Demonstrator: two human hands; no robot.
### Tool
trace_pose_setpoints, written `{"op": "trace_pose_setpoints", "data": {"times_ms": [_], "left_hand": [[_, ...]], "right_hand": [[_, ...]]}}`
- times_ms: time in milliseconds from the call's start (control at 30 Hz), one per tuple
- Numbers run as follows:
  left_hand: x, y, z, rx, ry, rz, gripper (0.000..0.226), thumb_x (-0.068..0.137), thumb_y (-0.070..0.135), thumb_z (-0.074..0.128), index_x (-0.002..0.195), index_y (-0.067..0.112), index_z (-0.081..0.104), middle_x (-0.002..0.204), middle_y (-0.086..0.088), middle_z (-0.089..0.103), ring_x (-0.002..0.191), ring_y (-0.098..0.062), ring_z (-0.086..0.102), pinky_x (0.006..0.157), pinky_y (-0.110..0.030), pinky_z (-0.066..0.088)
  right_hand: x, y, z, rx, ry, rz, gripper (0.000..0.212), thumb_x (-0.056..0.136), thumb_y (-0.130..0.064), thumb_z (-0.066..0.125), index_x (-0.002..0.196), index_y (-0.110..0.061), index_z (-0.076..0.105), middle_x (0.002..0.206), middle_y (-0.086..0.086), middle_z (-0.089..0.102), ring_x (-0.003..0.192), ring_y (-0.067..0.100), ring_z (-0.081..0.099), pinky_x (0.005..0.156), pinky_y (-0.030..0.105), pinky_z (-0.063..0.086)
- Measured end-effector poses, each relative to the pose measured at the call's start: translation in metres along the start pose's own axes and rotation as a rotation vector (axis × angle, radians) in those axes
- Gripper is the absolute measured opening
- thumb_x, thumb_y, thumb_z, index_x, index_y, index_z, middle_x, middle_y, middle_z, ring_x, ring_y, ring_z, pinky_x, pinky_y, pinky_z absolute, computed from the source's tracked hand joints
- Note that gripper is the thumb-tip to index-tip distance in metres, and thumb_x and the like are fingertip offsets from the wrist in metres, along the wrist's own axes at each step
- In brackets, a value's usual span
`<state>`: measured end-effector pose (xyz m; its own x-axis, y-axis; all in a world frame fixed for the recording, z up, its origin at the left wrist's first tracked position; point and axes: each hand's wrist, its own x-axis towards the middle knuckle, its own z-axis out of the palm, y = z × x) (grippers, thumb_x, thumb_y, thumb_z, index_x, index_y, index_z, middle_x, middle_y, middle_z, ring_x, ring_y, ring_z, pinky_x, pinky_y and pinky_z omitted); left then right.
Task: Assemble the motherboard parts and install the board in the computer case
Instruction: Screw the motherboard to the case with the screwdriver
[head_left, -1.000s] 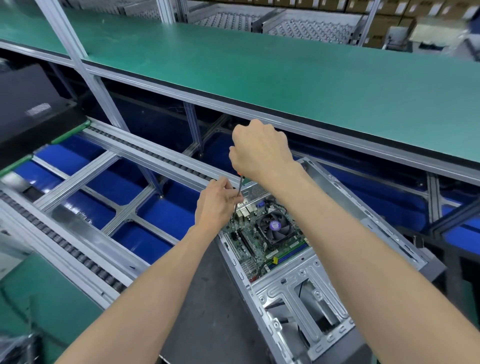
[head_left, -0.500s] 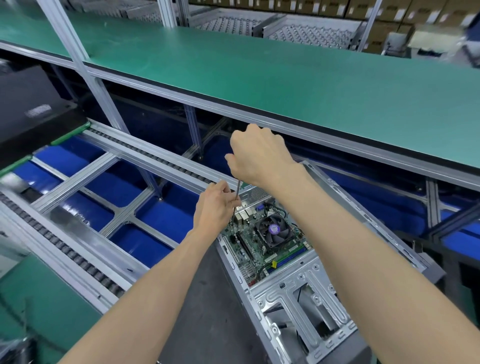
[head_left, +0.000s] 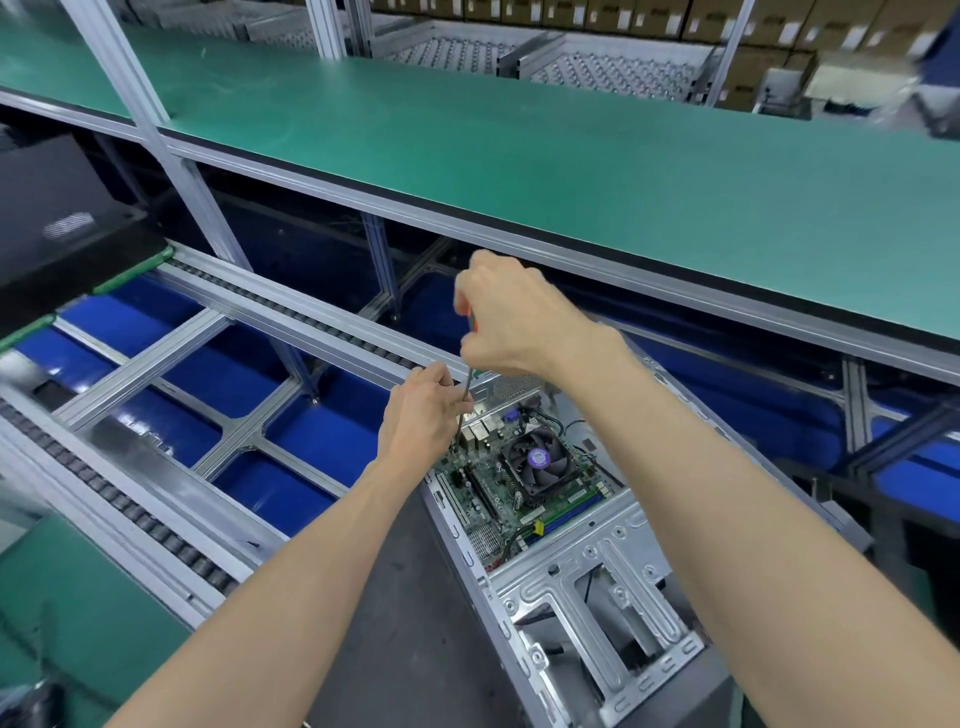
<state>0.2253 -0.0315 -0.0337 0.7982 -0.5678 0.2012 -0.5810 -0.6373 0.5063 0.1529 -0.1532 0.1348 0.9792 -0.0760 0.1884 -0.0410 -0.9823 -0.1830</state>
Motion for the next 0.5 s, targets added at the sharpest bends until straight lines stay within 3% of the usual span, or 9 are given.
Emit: {"op": "trace_pose_setpoints", "data": {"times_ms": [100,200,267,367,433,500], "left_hand": [[-0.001,0.001,-0.001,-0.053,0.022,-0.020,0.017,0.091,0.025,0.070,0.077,0.018,0.063,0.079,0.011,0.051,0.082,-0.019,0.054,0.068,-0.042,0.047],[-0.002,0.002,-0.001,-0.007,0.007,0.019,0.017,0.092,0.026,0.070,0.076,0.020,0.068,0.084,0.008,0.053,0.081,-0.023,0.054,0.069,-0.045,0.048],[-0.002,0.003,-0.001,-0.021,0.013,0.013,0.019,0.091,0.027,0.070,0.074,0.020,0.066,0.084,0.007,0.055,0.080,-0.024,0.056,0.069,-0.045,0.048],[0.000,0.001,0.001,-0.056,-0.007,-0.048,0.022,0.092,0.029,0.069,0.076,0.016,0.064,0.086,0.006,0.056,0.084,-0.024,0.058,0.071,-0.046,0.049],[0.000,-0.001,0.002,-0.075,-0.017,-0.061,0.023,0.092,0.028,0.069,0.071,0.028,0.059,0.087,0.008,0.056,0.085,-0.024,0.060,0.071,-0.048,0.050],[0.000,-0.002,0.003,-0.105,0.014,-0.015,0.041,0.089,0.020,0.072,0.063,0.042,0.050,0.085,0.006,0.061,0.082,-0.025,0.061,0.067,-0.051,0.050]], "right_hand": [[-0.002,0.001,0.001,0.062,-0.016,0.033,0.013,0.074,-0.012,0.061,0.085,-0.013,0.056,0.092,0.006,0.052,0.085,0.032,0.054,0.067,0.039,0.046],[-0.004,0.000,0.011,-0.097,0.121,0.099,0.035,0.090,-0.021,0.060,0.071,-0.014,0.032,0.073,0.000,0.030,0.072,0.032,0.040,0.063,0.038,0.031],[-0.005,-0.003,0.009,-0.162,0.166,0.099,0.029,0.094,-0.025,0.058,0.080,-0.015,0.034,0.076,0.001,0.029,0.072,0.031,0.039,0.064,0.039,0.030],[-0.003,-0.002,0.002,-0.062,0.062,0.019,0.017,0.083,-0.020,0.062,0.087,-0.012,0.048,0.086,0.002,0.041,0.076,0.030,0.045,0.064,0.038,0.035],[-0.003,-0.001,0.000,0.056,0.015,-0.004,0.014,0.077,-0.013,0.062,0.091,-0.012,0.059,0.098,0.004,0.052,0.081,0.030,0.052,0.065,0.037,0.041],[-0.004,0.001,0.004,0.046,0.057,0.047,0.008,0.081,-0.014,0.061,0.083,-0.013,0.053,0.091,0.005,0.051,0.080,0.031,0.049,0.065,0.037,0.038]]}}
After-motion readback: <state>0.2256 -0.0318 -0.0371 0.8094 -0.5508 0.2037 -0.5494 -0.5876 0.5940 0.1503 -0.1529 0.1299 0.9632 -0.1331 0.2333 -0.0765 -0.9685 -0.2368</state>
